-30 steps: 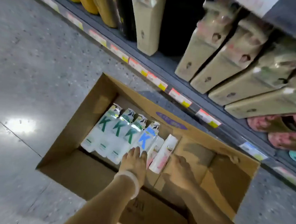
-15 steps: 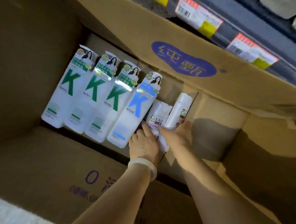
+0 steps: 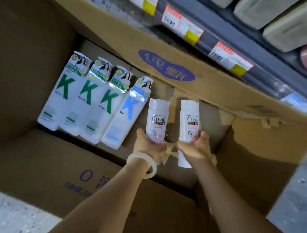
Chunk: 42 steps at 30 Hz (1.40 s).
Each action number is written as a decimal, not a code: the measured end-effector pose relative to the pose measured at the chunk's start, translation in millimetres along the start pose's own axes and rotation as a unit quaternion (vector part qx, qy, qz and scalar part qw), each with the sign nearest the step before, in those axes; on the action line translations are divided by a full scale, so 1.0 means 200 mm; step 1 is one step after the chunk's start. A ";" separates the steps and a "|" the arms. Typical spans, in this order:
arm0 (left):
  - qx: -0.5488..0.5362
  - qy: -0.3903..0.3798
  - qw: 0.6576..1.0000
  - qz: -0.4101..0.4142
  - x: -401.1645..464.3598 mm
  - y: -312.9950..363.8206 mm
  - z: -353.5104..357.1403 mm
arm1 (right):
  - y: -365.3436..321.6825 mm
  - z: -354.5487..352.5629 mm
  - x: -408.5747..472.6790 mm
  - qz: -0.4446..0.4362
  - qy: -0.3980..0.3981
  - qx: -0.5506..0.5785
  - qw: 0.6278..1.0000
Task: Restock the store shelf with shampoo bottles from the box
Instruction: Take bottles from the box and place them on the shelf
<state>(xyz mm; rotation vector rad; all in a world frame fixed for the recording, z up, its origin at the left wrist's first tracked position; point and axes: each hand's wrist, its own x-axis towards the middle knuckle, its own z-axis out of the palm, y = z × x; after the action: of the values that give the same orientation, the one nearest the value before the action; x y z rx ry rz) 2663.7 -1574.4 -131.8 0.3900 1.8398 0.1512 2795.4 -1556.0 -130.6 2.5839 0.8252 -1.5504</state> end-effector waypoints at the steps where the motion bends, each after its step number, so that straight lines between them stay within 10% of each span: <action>1: 0.001 -0.009 1.000 0.015 -0.07 0.03 -0.03 | -0.02 -0.04 -0.07 -0.009 -0.002 0.006 1.000; 21: -0.070 -0.069 0.903 0.418 -2.51 1.14 -0.68 | -0.71 -1.66 -2.23 -0.316 0.113 0.310 0.890; 33: 0.246 -0.192 0.731 0.607 -3.87 1.44 -0.46 | -0.22 -2.59 -3.26 -0.403 0.310 0.387 0.769; 42: 0.096 -0.241 0.666 0.700 -4.66 1.50 0.37 | 0.37 -3.52 -3.45 -0.437 0.366 0.429 0.700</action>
<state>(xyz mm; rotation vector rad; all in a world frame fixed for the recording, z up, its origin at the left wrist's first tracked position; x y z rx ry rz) 3028.2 -1618.9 779.1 1.7637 0.6552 0.8100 3149.2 -1720.7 778.4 3.9772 2.0650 -0.9938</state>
